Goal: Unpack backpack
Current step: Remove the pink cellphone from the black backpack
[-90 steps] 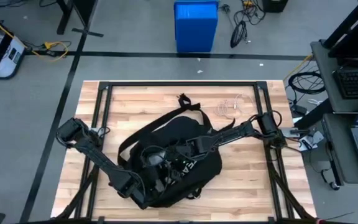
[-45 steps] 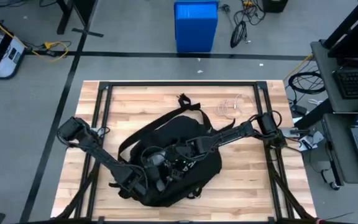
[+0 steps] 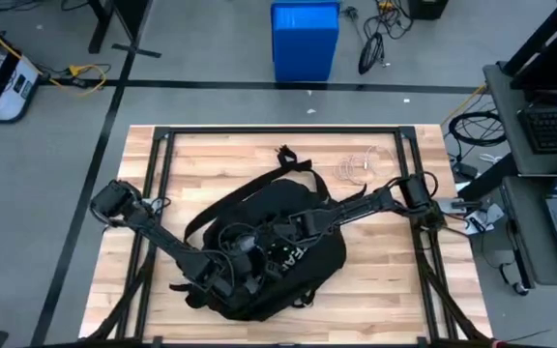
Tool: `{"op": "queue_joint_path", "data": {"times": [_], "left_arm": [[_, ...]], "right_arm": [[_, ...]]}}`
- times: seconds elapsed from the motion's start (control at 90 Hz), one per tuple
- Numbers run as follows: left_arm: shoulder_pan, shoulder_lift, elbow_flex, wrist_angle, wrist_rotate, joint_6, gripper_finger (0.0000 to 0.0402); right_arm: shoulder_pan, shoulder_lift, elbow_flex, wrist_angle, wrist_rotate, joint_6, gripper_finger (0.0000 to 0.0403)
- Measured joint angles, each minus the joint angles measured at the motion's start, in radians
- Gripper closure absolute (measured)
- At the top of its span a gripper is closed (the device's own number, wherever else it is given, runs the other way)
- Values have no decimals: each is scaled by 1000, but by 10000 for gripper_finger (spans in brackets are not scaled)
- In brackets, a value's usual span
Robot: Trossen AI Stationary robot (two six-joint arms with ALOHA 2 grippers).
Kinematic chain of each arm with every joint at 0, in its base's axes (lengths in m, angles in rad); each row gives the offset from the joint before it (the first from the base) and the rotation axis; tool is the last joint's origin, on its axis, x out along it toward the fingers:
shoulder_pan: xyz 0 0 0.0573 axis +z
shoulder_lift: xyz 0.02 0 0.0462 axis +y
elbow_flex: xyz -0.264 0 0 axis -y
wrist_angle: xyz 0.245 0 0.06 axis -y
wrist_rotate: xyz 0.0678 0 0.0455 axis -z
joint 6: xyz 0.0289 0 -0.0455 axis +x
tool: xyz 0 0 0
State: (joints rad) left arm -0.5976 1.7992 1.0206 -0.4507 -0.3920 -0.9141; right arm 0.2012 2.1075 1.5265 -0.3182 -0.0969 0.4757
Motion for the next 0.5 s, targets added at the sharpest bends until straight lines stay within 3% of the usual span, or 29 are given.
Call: {"op": "queue_joint_path", "data": {"times": [0.5], "left_arm": [[2, 1, 0, 11, -70, 4, 389]], "right_arm": [[2, 5, 1, 65, -50, -12, 277]]}}
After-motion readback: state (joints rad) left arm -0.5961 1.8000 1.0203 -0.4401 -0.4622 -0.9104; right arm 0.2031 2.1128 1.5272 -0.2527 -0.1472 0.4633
